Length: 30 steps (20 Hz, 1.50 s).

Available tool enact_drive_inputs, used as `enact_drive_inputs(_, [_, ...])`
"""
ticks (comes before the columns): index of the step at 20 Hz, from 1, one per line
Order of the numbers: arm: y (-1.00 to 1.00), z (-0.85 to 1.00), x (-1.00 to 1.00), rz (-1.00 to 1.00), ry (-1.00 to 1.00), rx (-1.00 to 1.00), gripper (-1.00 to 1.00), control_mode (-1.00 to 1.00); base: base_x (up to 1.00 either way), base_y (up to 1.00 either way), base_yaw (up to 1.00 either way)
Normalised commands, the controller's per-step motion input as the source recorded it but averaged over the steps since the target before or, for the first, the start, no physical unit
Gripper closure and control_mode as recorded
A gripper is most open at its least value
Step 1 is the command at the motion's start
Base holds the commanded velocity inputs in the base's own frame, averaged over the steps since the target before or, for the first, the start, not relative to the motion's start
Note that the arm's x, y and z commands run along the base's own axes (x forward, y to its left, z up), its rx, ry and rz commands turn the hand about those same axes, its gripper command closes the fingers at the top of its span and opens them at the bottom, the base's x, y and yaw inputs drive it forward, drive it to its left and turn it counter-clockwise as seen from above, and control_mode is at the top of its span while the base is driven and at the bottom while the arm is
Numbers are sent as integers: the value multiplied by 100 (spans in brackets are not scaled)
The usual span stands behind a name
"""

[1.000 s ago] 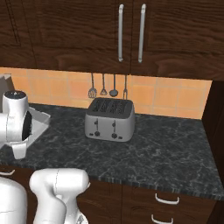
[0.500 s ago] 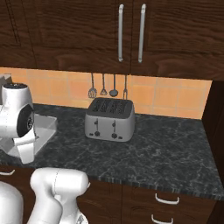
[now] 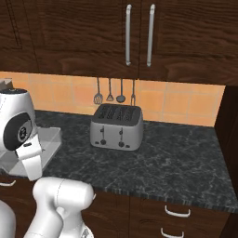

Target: Take the meat container that has the fish and place it on the second highest rack of the freezer. Then take the vegetable container that has the corn and tomato and place it on the highest rack of the freezer.

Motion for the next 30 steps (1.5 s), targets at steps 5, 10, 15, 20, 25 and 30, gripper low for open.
enact_drive_inputs(5, [0,0,0,0,0,0,100,100,-58,22,-14])
enact_drive_inputs(10, [0,0,0,0,0,0,100,100,-47,52,-52])
enact_drive_inputs(15, [0,0,0,0,0,0,100,100,0,63,-71])
enact_drive_inputs(20, [0,0,0,0,0,0,100,100,0,54,-73])
enact_drive_inputs(25, [0,0,0,0,0,0,100,100,0,9,-67])
enact_drive_inputs(30, [0,0,0,0,0,0,100,100,0,-47,-54])
